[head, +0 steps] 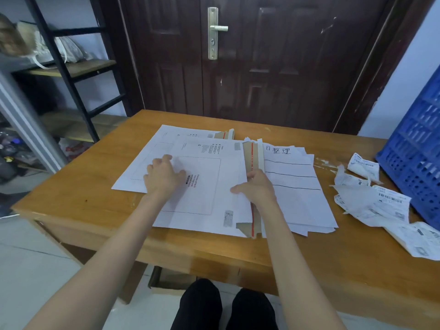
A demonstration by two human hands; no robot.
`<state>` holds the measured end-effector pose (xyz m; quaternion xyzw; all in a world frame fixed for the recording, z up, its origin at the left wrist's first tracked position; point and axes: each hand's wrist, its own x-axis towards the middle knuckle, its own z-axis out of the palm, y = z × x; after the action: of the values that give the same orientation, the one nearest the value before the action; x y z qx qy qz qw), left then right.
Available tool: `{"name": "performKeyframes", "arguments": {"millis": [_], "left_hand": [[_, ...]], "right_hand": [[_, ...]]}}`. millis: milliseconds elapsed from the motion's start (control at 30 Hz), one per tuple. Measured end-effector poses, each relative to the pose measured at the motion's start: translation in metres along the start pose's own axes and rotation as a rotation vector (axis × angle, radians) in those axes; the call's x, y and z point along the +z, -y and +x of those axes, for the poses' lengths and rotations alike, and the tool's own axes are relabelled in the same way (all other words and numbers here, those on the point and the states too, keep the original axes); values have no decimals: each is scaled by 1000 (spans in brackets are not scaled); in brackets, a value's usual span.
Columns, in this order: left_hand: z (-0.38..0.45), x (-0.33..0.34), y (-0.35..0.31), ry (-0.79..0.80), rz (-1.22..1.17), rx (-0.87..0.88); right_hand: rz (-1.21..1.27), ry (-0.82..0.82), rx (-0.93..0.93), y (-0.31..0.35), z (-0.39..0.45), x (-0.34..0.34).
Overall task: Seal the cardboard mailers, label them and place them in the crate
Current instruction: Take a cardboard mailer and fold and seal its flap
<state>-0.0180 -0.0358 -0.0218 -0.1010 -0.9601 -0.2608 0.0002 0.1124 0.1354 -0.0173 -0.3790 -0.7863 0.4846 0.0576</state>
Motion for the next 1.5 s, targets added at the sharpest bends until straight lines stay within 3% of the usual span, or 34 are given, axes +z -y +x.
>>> {"name": "performKeyframes", "arguments": {"millis": [133, 267, 433, 600, 700, 800, 933, 1067, 1200, 1300, 1500], "left_hand": [[3, -7, -4, 21, 111, 12], [10, -20, 0, -53, 265, 129], [21, -23, -12, -161, 91, 419], [45, -16, -26, 113, 200, 633], [56, -14, -29, 258, 276, 639], [63, -10, -29, 343, 166, 612], [78, -5, -26, 319, 60, 545], [83, -1, -30, 330, 209, 541], [85, -1, -28, 495, -8, 472], [79, -5, -29, 556, -56, 452], [79, 1, -24, 513, -25, 453]], "right_hand": [[-165, -133, -147, 12, 8, -10], [-372, -168, -160, 31, 25, -23], [-554, -100, -269, 44, 48, -31], [-635, 20, -459, 53, 47, -30], [-588, 47, -438, 56, 42, -34], [-485, 85, -426, 50, 49, -33], [-297, 125, -367, 32, 61, -33], [-385, 2, -326, 20, 75, -32], [-549, -96, -294, 15, 85, -38], [-444, -110, -228, 9, 86, -44], [-330, -56, -201, -3, 88, -46]]}}
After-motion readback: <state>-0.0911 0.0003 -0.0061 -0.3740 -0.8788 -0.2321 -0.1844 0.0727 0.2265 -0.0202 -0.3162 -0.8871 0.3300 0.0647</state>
